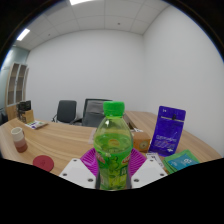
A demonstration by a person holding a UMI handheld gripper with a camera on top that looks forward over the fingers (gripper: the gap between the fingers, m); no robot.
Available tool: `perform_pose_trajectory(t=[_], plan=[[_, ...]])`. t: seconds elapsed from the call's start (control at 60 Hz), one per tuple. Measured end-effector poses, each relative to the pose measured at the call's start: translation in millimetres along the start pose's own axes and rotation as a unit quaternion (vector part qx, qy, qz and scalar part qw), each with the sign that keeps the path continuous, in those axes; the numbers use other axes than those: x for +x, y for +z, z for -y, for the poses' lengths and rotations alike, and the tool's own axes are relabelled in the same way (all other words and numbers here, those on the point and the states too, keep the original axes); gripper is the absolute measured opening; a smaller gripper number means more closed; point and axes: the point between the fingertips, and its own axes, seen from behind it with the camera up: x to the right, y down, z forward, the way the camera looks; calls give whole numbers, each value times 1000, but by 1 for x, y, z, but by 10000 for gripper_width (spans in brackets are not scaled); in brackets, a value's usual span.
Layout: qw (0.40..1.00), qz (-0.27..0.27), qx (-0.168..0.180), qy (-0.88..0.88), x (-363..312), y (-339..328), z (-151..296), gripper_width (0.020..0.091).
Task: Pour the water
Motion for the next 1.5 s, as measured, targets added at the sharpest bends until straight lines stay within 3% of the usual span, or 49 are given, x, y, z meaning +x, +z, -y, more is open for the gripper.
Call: perform_pose_trajectory(t=[0.183,0.45,0.733,1.133,1.333,1.5], plan=[[991,-21,-24,-129,-12,0,4,347],[926,8,-39,-375,-129,-4,51,346],[785,30,-16,-618,-241,0,73,349],[551,-4,-23,-834,-276,18,71,349],[573,3,-34,-819,-281,13,66,349],[697,33,-34,-715,-290,-8,73,351]])
